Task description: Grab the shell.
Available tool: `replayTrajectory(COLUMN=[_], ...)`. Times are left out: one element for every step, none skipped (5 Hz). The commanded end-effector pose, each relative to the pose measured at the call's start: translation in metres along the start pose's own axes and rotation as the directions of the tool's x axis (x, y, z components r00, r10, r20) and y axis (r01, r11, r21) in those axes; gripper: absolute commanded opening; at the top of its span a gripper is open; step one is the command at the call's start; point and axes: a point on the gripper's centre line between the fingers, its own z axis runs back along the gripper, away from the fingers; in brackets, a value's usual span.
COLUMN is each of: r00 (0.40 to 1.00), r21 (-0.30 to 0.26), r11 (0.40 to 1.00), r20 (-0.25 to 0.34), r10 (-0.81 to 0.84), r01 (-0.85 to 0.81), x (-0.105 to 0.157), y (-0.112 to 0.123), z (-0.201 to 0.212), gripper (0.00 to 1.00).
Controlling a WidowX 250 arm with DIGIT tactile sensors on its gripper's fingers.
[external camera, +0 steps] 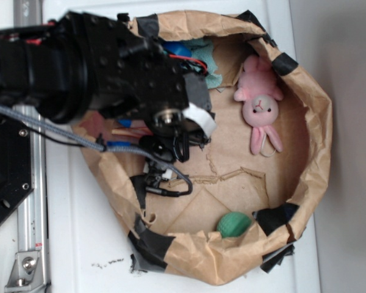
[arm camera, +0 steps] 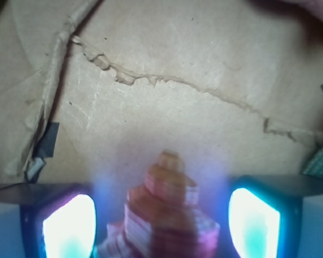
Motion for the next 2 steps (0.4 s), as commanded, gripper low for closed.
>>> replayTrajectory(r00=[0.999, 0.999], r21=[0.022, 0.055], r11=[0.999, 0.998], r20=[0.019, 0.046], r10=[0.027, 0.014], r01=[-0.027, -0.017], x=[-0.003, -0.002], y=[-0.017, -0.017], z=[0.000, 0.010], gripper=[0.00, 0.00])
